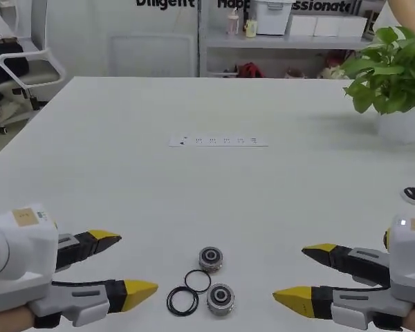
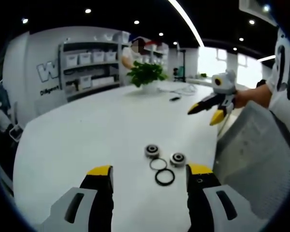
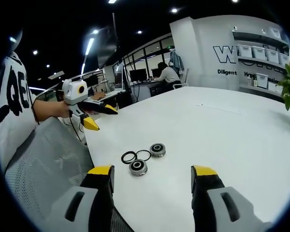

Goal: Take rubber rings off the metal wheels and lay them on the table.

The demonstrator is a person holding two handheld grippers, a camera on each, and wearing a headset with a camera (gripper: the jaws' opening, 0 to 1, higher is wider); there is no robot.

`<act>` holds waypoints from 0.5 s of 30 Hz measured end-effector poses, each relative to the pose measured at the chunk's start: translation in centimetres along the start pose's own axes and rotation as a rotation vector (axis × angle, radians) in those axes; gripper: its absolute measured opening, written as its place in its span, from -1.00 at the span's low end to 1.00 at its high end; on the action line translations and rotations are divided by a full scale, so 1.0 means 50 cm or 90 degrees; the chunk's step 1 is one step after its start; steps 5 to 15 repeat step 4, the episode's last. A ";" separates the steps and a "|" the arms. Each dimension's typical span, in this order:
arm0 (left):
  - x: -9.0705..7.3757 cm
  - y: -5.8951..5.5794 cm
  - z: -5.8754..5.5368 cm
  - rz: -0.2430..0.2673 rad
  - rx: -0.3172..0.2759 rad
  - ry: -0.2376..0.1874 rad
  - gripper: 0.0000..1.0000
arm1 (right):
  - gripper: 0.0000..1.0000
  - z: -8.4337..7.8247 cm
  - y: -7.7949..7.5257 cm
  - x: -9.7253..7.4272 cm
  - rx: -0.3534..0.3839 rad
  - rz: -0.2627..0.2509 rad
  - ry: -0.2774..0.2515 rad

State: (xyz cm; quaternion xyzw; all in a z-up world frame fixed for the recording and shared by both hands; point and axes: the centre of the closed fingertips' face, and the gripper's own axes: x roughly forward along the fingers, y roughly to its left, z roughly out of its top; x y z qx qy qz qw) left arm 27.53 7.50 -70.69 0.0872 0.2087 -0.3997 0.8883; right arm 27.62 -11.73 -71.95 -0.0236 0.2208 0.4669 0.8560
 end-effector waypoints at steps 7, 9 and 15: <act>0.000 0.001 -0.002 0.002 0.004 0.004 0.24 | 0.22 -0.001 0.001 0.001 0.001 0.001 -0.001; 0.000 0.001 -0.002 0.002 0.004 0.004 0.24 | 0.22 -0.001 0.001 0.001 0.001 0.001 -0.001; 0.000 0.001 -0.002 0.002 0.004 0.004 0.24 | 0.22 -0.001 0.001 0.001 0.001 0.001 -0.001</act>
